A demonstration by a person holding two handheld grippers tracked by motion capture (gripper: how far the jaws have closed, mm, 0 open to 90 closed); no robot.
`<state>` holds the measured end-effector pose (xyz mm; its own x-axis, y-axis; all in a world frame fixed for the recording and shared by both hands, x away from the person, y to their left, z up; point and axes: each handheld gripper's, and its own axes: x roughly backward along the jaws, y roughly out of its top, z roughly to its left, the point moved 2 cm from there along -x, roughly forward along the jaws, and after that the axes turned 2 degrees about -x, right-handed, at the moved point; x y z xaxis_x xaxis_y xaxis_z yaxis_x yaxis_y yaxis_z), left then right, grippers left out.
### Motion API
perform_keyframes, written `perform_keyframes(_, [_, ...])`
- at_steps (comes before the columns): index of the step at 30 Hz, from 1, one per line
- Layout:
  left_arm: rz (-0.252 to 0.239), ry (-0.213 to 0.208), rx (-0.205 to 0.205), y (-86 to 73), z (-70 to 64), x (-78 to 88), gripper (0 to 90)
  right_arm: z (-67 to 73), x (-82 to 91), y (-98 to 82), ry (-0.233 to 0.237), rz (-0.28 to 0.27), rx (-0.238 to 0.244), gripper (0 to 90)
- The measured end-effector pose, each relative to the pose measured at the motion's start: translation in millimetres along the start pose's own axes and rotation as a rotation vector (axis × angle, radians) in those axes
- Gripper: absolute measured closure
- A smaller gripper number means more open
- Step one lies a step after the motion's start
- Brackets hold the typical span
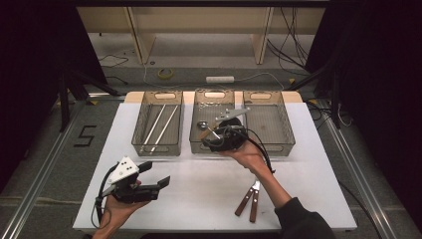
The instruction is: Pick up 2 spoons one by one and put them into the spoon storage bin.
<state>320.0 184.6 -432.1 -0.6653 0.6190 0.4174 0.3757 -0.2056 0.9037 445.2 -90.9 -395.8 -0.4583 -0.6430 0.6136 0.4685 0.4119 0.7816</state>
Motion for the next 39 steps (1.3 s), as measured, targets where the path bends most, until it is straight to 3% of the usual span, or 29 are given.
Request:
perform_keyframes(9, [-0.004, -0.004, 0.004, 0.3, 0.1, 0.1, 18.0, 7.8, 18.8, -27.6, 0.016, -0.03, -0.002, 30.7])
perform_keyframes(25, [-0.01, -0.01, 0.006, 1.9, -0.3, -0.2, 17.9, 16.9, 35.0, -76.1, 0.045, 0.036, 0.003, 28.4])
perform_keyframes(39, [-0.011, -0.013, 0.005, 2.2, -0.6, -0.1, 17.9, 22.1, 41.5, -96.3, 0.061, 0.047, -0.004, 24.9])
